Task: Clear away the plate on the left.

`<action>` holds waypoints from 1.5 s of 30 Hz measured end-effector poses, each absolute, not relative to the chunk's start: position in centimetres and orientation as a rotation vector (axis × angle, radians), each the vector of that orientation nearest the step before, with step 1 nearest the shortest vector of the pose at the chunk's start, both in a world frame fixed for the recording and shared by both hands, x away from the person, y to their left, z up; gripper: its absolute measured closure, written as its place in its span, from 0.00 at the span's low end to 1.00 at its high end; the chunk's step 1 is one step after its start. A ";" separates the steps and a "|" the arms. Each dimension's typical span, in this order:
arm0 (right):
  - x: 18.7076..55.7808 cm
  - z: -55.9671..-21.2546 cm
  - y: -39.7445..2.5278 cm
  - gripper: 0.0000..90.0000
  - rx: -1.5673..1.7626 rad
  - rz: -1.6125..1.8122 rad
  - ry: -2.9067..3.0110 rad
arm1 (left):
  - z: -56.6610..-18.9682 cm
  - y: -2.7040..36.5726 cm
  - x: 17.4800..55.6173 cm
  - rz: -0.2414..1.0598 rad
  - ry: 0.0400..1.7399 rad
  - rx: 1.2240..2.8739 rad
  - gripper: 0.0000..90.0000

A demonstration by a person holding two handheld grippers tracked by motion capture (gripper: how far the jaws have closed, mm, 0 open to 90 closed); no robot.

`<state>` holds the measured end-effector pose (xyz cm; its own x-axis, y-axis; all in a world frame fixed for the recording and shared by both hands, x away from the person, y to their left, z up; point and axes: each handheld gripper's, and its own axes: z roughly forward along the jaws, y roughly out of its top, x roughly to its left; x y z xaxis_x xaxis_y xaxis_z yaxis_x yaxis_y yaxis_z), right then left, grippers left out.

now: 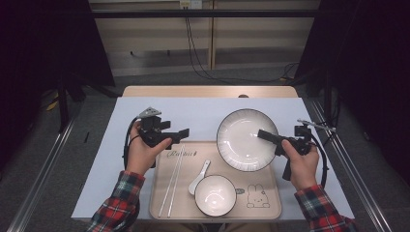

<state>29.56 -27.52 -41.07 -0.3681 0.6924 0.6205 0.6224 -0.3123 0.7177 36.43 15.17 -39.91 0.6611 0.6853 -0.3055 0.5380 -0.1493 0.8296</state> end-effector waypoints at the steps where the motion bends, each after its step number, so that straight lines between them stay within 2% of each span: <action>1: 29.5 -41.1 -27.6 0.83 1.732 1.797 1.806 | -40.0 15.4 36.3 0.185 0.981 1.812 0.10; 9: 29.2 -41.7 -27.7 0.89 1.751 1.723 1.801 | -40.8 16.2 35.7 0.187 0.993 1.809 0.10; 16: 29.5 -43.3 -28.5 0.89 1.848 1.711 1.755 | -41.3 17.1 35.6 0.181 1.008 1.808 0.10; 45: 29.4 -45.3 -27.1 0.89 1.877 1.612 1.764 | -43.2 18.7 33.9 0.184 1.032 1.773 0.10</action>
<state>29.38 -27.08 -45.29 -0.2335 0.7699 0.5939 0.6608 -0.3225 0.6778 33.93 18.70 -43.15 0.6193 0.7128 -0.3292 0.5550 -0.1009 0.8257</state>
